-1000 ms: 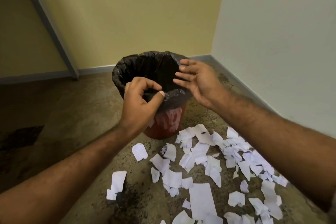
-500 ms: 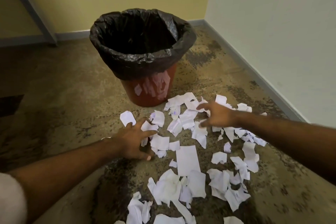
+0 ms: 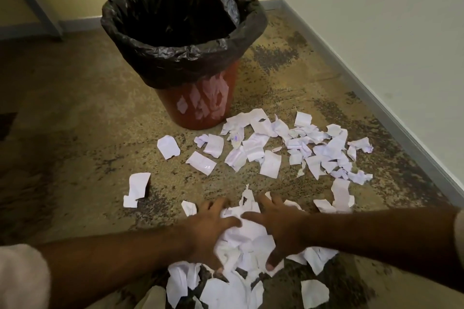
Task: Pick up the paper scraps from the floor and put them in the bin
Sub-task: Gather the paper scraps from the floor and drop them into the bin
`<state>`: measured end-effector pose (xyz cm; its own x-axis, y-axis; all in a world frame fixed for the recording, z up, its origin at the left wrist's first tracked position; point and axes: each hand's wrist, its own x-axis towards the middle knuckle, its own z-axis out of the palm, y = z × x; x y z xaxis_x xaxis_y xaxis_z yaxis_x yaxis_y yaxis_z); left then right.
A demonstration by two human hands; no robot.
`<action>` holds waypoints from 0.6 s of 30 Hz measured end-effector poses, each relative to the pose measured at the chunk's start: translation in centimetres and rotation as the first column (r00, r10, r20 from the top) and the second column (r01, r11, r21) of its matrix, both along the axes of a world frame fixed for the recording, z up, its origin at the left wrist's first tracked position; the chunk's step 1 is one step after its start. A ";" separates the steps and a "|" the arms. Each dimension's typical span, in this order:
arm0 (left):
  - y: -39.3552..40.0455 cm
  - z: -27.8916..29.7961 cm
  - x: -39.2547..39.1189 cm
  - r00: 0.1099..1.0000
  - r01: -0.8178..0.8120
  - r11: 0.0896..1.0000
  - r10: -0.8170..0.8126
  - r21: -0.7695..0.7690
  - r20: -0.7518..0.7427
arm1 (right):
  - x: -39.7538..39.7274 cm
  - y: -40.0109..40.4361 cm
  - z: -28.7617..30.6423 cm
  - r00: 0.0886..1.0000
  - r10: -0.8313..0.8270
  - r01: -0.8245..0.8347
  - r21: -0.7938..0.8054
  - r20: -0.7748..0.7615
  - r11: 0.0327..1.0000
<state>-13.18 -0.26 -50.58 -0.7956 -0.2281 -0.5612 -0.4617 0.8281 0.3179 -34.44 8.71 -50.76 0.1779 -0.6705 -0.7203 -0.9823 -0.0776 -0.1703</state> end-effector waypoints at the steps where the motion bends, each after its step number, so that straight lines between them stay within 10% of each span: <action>1: 0.4 -0.2 0.2 0.999 -0.025 1.000 0.025 -0.001 -0.047 | 0.5 0.4 -0.2 1.000 -0.006 0.006 -0.042 0.005 0.999; 11: -1.3 0.0 0.1 0.871 -0.320 0.908 0.394 0.270 -0.293 | 1.0 -0.9 1.2 0.946 -0.222 0.267 -0.178 0.236 0.947; 18: -5.1 3.5 -0.5 0.642 -0.540 0.689 0.709 0.483 -0.292 | -0.1 -5.5 5.0 0.683 -0.451 0.594 -0.077 0.574 0.801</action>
